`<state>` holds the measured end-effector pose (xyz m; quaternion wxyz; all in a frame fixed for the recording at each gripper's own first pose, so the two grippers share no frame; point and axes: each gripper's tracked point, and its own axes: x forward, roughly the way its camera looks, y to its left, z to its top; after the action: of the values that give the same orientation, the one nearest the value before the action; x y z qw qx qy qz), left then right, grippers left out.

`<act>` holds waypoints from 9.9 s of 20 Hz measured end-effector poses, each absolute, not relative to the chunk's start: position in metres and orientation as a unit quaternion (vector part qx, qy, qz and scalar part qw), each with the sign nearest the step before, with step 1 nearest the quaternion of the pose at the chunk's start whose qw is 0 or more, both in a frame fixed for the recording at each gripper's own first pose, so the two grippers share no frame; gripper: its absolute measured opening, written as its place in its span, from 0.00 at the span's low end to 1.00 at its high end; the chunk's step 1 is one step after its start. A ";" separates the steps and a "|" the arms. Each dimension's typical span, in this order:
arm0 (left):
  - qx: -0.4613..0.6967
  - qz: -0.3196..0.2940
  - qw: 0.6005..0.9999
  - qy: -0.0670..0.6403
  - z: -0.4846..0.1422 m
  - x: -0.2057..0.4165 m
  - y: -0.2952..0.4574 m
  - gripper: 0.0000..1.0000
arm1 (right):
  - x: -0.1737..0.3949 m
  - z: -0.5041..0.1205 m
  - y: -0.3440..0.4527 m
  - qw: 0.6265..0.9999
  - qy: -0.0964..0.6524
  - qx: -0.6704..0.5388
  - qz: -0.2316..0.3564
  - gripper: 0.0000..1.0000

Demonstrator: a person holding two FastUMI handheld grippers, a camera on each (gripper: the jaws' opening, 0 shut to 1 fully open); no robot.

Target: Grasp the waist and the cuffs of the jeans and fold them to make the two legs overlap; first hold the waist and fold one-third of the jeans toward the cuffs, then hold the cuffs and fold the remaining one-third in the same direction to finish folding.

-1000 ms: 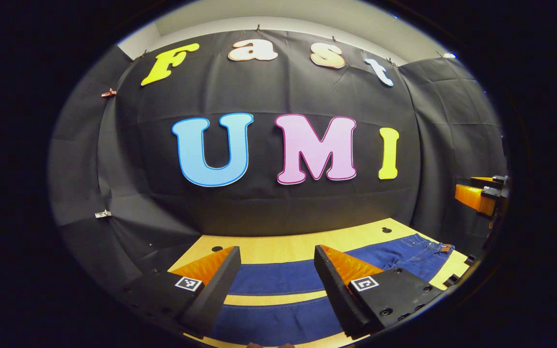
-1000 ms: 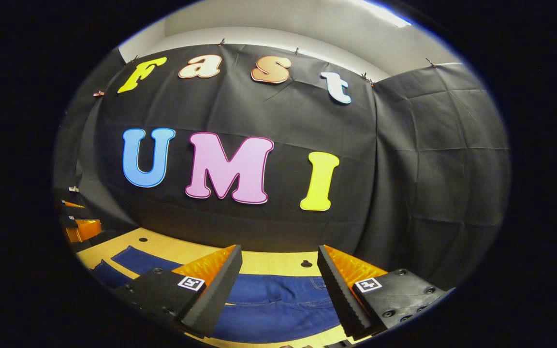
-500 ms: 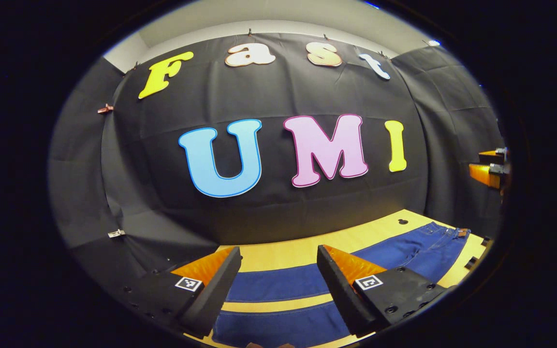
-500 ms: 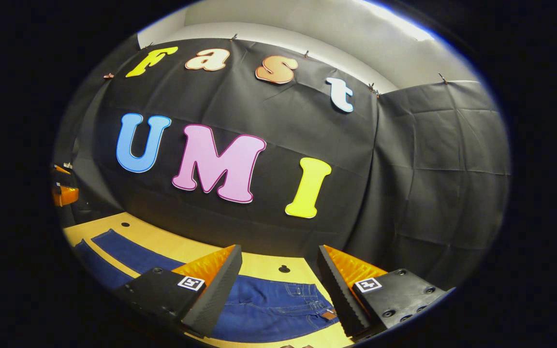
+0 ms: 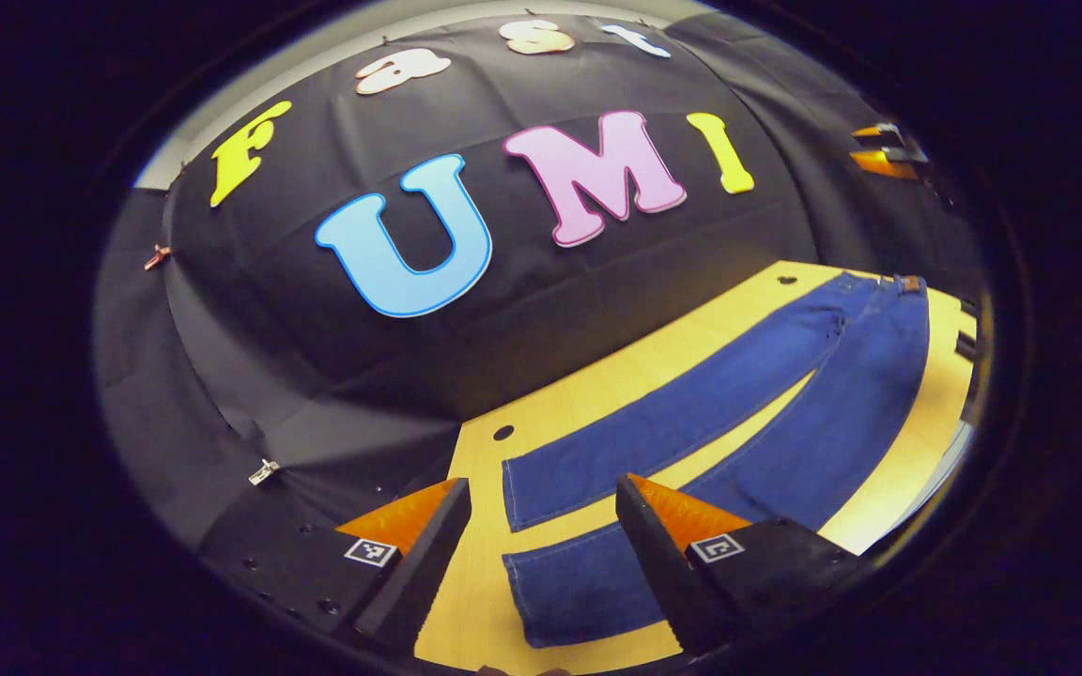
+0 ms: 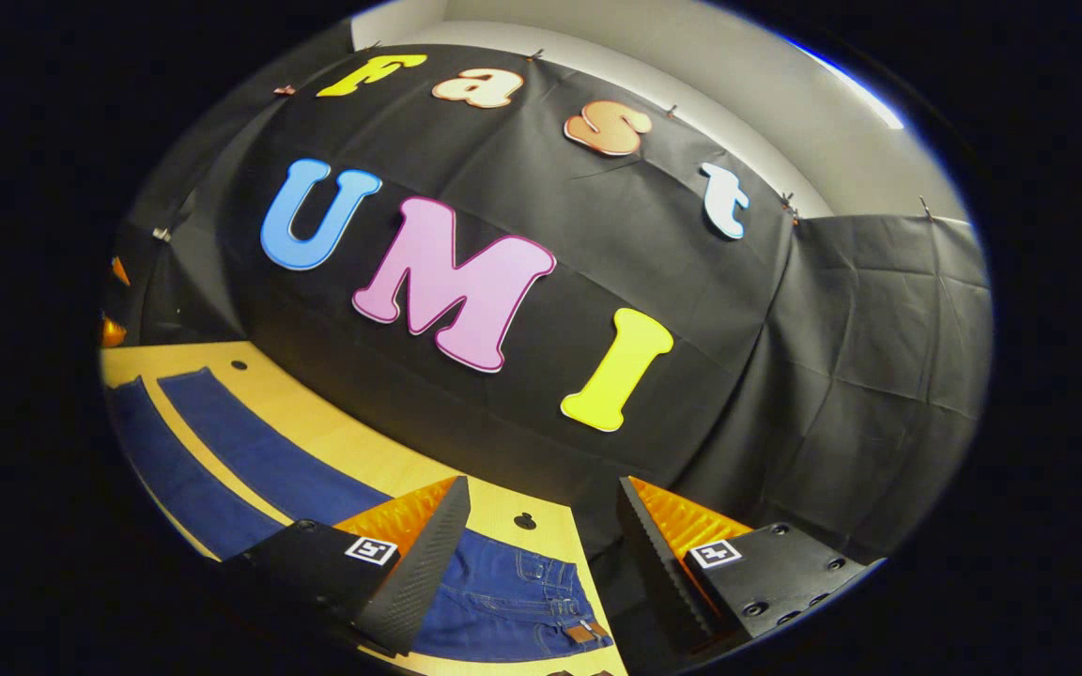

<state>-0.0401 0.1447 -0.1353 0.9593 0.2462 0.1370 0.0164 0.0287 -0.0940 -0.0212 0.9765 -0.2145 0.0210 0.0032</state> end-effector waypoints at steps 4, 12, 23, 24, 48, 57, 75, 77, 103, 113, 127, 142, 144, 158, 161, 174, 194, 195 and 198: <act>0.326 -0.041 0.919 0.217 -0.205 -0.056 0.166 0.98 | 0.029 -0.057 -0.100 0.967 0.063 -0.246 0.028 0.96; 0.487 -0.161 0.791 0.334 -0.330 -0.098 0.206 0.98 | 0.025 -0.112 -0.118 0.964 0.143 -0.222 0.018 0.96; 0.545 -0.246 0.713 0.365 -0.364 -0.082 0.236 0.87 | 0.008 -0.153 -0.174 0.940 0.206 -0.272 -0.006 0.96; 0.541 -0.251 0.712 0.370 -0.365 -0.081 0.236 0.72 | 0.006 -0.157 -0.185 0.933 0.211 -0.291 -0.007 0.97; 0.400 -0.256 0.731 0.491 -0.372 -0.094 0.227 0.06 | 0.012 -0.364 -0.310 0.600 0.334 -0.665 0.294 0.94; 0.390 -0.211 0.758 0.479 -0.371 -0.089 0.224 0.06 | 0.024 -0.386 -0.295 0.585 0.320 -0.671 0.324 0.47; 0.205 -0.230 0.814 0.493 -0.263 -0.008 0.204 0.06 | 0.149 -0.247 -0.241 0.727 0.311 -0.562 0.244 0.06; 0.205 -0.221 0.822 0.483 -0.247 0.022 0.210 0.06 | 0.187 -0.228 -0.232 0.753 0.305 -0.540 0.218 0.06; 0.086 0.045 0.965 0.243 -0.211 0.252 0.196 0.97 | 0.229 -0.090 -0.156 0.930 0.352 0.040 -0.092 0.98; -0.085 -0.009 0.979 0.186 -0.144 0.159 0.013 0.97 | 0.207 -0.141 -0.222 0.885 0.322 0.221 -0.254 0.98; -0.087 -0.042 0.972 0.215 -0.142 0.174 -0.039 0.95 | 0.217 -0.128 -0.229 0.879 0.294 0.254 -0.276 0.53; -0.104 -0.050 0.973 0.201 -0.138 0.147 -0.039 0.95 | 0.219 0.011 -0.179 0.961 0.184 0.147 -0.148 0.05; -0.105 -0.053 0.973 0.197 -0.137 0.138 -0.040 0.95 | 0.199 0.042 -0.161 0.974 0.161 0.121 -0.101 0.05; -0.179 0.054 0.962 0.197 -0.165 0.024 0.044 0.95 | 0.166 0.013 -0.135 0.956 0.200 0.055 0.208 0.05; -0.192 0.087 0.957 0.201 -0.179 0.016 0.071 0.96 | 0.184 -0.020 -0.160 0.929 0.280 0.066 0.232 0.41; -0.258 0.299 0.903 0.167 -0.268 0.137 0.258 0.96 | 0.118 0.082 -0.342 0.968 0.186 -0.025 0.168 0.98; -0.361 0.272 0.876 0.170 -0.323 0.197 0.263 0.07 | 0.030 0.007 -0.397 0.964 0.243 -0.023 0.102 0.98; -0.360 0.269 0.878 0.167 -0.318 0.197 0.262 0.07 | 0.032 0.010 -0.404 0.966 0.240 -0.023 0.094 0.98; -0.347 0.242 0.899 0.118 -0.268 0.206 0.247 0.07 | 0.039 0.022 -0.433 0.971 0.226 -0.026 0.069 0.98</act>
<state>0.2063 0.2474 -0.2685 0.8985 -0.3466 0.1181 0.2419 0.0388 -0.4329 0.0221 0.9714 -0.0258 0.2258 0.0685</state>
